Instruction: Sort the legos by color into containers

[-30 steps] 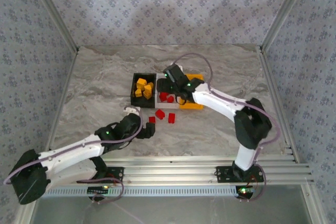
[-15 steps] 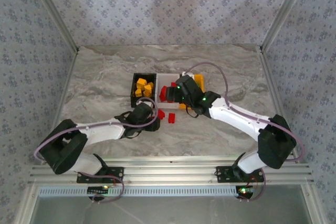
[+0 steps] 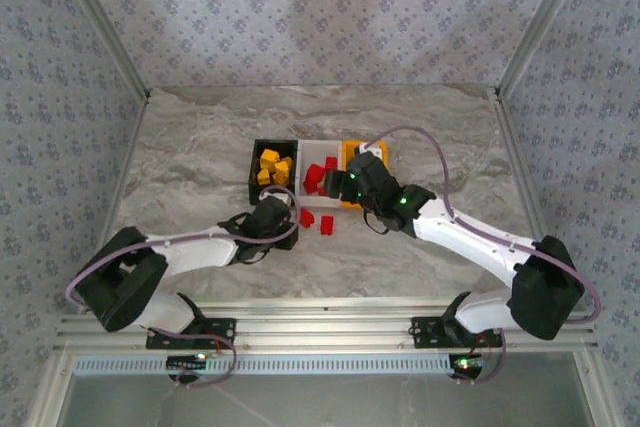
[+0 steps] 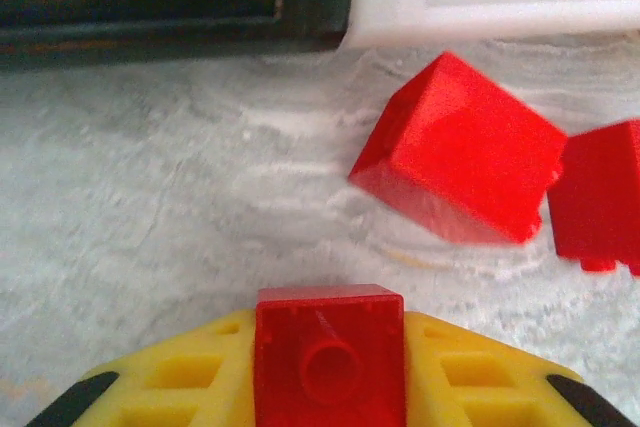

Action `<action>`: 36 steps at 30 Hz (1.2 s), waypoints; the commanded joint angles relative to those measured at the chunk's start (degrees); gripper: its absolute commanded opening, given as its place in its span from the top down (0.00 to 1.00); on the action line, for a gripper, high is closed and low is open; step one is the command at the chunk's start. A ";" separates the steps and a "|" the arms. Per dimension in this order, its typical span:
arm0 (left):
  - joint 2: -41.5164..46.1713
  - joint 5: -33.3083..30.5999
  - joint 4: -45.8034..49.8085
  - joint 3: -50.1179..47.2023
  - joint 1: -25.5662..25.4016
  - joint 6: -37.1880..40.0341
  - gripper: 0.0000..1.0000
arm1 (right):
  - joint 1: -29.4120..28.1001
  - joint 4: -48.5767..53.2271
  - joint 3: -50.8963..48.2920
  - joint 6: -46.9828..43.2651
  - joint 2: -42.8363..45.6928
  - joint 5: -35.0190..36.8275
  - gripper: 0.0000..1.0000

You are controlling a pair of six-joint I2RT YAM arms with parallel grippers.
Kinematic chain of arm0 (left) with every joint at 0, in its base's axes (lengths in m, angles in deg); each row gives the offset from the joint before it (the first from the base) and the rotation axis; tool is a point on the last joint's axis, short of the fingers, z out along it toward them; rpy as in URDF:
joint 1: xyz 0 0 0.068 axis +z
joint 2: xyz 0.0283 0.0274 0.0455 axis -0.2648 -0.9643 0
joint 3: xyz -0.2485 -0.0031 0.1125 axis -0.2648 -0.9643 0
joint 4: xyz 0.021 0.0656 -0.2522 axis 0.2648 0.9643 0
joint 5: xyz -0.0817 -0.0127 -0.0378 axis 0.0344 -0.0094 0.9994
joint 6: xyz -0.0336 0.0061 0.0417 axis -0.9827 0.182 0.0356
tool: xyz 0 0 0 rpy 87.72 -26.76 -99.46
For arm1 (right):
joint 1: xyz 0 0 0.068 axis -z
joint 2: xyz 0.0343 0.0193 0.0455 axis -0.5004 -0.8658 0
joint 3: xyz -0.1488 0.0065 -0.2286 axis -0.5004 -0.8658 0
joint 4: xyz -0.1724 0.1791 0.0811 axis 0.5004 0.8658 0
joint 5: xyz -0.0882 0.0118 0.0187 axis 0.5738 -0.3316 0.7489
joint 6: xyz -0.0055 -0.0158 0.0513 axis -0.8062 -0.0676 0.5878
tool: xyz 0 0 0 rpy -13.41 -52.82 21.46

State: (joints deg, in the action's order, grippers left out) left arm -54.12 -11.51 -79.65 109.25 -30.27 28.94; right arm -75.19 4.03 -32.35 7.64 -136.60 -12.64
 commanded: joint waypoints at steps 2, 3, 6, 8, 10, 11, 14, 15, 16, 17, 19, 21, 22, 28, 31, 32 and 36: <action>9.86 -0.43 7.01 1.26 -2.54 -0.71 0.69 | -0.38 -0.50 -3.63 3.07 3.38 2.58 0.17; 11.60 -0.40 9.32 3.09 -2.93 -0.36 0.68 | -0.52 -0.65 -5.18 3.67 4.23 3.00 0.17; 12.51 0.63 13.35 10.26 -2.98 1.21 0.67 | -0.71 -0.88 -9.07 5.50 6.57 3.84 0.17; 10.31 0.59 13.59 15.21 -2.71 2.54 0.66 | -0.94 -0.84 -11.63 6.81 8.00 4.33 0.17; 5.41 1.09 13.66 20.89 -1.75 4.17 0.66 | -1.37 -0.62 -13.81 7.91 9.23 4.45 0.17; 2.84 1.30 13.72 23.74 -1.22 4.78 0.66 | -1.64 -0.23 -14.62 8.40 9.82 4.70 0.17; -6.02 3.00 13.72 31.62 1.28 5.93 0.66 | -2.75 1.19 -16.83 9.60 11.74 5.70 0.17; -8.99 2.88 13.95 34.26 1.96 6.34 0.66 | -3.18 1.70 -17.59 9.99 12.47 6.08 0.17; -11.75 2.80 14.18 36.73 2.73 6.79 0.66 | -3.47 2.18 -18.30 10.44 13.24 6.39 0.17; -14.09 2.63 14.66 39.13 3.34 7.21 0.66 | -3.68 2.34 -18.95 10.85 13.91 6.58 0.17; -19.29 2.90 16.56 44.49 4.63 7.68 0.66 | -4.11 2.66 -20.23 11.42 15.16 6.62 0.17; -22.89 3.03 18.02 48.53 5.40 7.82 0.65 | -4.64 2.80 -21.10 11.74 16.34 6.57 0.17; -24.28 3.09 18.55 50.16 5.58 7.83 0.63 | -4.89 2.66 -21.38 11.74 16.73 6.55 0.17; -24.42 5.23 19.59 54.27 5.79 6.46 0.30 | -7.42 1.18 -21.39 11.26 14.28 5.87 0.14; -19.10 6.32 17.90 51.97 5.33 5.40 0.22 | -8.26 0.02 -19.97 11.09 10.88 5.77 0.14; -17.13 6.47 17.21 50.73 5.04 5.13 0.18 | -8.49 -0.51 -19.46 11.04 9.74 5.64 0.14; -6.12 6.35 13.81 41.44 3.16 3.95 0.01 | -9.28 -3.15 -16.64 10.77 3.82 5.40 0.14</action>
State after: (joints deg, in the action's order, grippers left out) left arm -68.50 -6.27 -63.13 154.67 -25.75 33.90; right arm -83.87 3.44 -52.22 17.96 -130.24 -7.96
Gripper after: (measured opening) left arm 0.989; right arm 0.858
